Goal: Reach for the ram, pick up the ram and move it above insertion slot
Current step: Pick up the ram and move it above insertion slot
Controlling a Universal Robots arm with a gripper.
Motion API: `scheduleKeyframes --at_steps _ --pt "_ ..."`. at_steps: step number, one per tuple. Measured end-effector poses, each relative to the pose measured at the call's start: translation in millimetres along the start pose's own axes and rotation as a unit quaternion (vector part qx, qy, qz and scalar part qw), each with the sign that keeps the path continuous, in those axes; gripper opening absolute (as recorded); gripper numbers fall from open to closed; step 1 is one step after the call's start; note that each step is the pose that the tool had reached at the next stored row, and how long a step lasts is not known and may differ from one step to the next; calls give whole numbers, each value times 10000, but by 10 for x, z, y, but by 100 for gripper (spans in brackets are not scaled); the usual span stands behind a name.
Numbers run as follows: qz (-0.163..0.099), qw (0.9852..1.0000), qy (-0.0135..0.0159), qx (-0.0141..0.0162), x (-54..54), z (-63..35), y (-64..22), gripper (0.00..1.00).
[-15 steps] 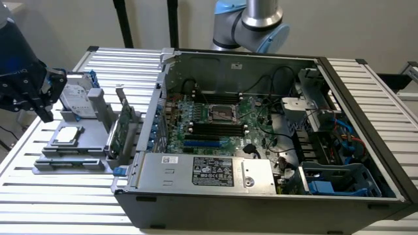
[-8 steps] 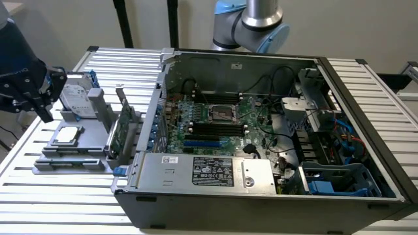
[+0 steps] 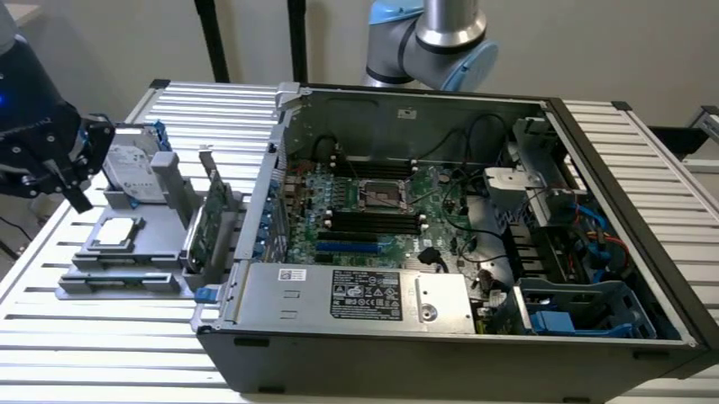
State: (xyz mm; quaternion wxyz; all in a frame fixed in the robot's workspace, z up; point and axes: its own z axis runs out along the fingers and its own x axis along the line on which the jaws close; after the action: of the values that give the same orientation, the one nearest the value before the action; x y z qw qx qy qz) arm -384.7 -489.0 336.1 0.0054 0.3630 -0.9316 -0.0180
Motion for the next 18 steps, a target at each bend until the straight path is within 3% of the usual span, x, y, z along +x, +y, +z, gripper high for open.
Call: scheduleKeyframes --at_steps 5,9,14,18 --pt "-452 9990 15 0 0 18 -1 11" --pt "-818 9966 23 5 0 29 -2 11" --pt "-1267 9919 27 17 0 43 -2 11" --pt "-1631 9866 28 30 0 52 -2 11"
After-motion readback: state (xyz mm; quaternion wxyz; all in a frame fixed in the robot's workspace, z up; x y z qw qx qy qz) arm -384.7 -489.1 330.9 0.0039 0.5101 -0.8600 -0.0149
